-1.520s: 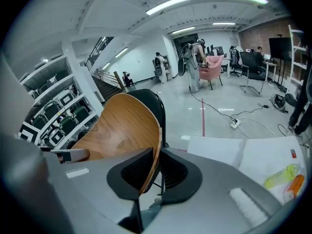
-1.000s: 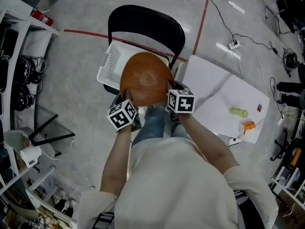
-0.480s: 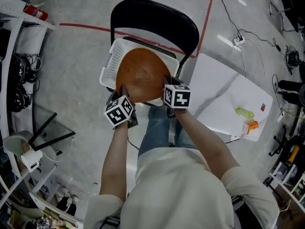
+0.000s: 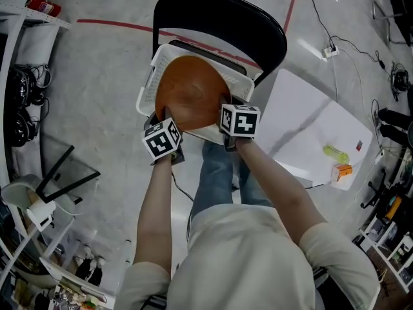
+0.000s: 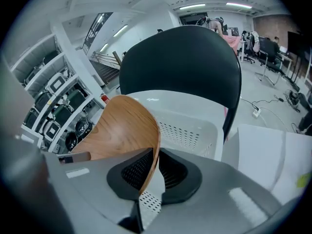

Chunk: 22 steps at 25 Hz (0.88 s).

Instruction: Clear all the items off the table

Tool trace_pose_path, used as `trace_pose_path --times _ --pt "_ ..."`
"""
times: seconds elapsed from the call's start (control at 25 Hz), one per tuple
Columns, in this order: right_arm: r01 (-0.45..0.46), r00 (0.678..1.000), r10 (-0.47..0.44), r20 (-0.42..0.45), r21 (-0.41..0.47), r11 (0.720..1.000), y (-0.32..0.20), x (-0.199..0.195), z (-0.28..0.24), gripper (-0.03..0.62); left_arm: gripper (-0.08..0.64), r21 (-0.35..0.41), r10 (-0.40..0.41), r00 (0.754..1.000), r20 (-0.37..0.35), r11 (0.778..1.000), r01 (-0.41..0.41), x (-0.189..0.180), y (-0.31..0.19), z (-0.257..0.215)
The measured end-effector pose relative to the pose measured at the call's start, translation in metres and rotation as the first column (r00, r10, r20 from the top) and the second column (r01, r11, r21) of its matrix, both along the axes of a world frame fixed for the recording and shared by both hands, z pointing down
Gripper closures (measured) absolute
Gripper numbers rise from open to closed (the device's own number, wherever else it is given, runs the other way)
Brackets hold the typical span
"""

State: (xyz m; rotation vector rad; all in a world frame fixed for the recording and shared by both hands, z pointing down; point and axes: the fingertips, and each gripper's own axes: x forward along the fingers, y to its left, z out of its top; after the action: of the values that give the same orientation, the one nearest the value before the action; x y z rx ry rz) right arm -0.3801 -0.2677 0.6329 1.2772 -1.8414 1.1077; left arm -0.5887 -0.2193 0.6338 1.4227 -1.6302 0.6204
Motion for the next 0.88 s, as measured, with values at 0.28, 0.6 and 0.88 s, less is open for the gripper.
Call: trace_pose_path --times 0.28,0.6,0.88 --pt "-0.003 1.0 0.003 -0.002 -0.014 1.0 -0.001 -0.008 0.008 0.558 0.489 0.0 -0.008 1.0 0.012 1.0 0.008 -0.008 0.0 0.008" --pt "0.016 0.999 -0.016 0.035 -0.016 1.0 0.002 -0.018 0.011 0.471 0.432 0.027 -0.051 0.998 -0.032 0.998 0.052 -0.009 0.002 0.007" --pt "0.058 0.998 -0.058 0.032 0.016 0.998 0.004 -0.021 0.008 0.442 0.413 0.053 -0.051 0.998 -0.03 0.997 0.052 -0.01 0.004 0.001"
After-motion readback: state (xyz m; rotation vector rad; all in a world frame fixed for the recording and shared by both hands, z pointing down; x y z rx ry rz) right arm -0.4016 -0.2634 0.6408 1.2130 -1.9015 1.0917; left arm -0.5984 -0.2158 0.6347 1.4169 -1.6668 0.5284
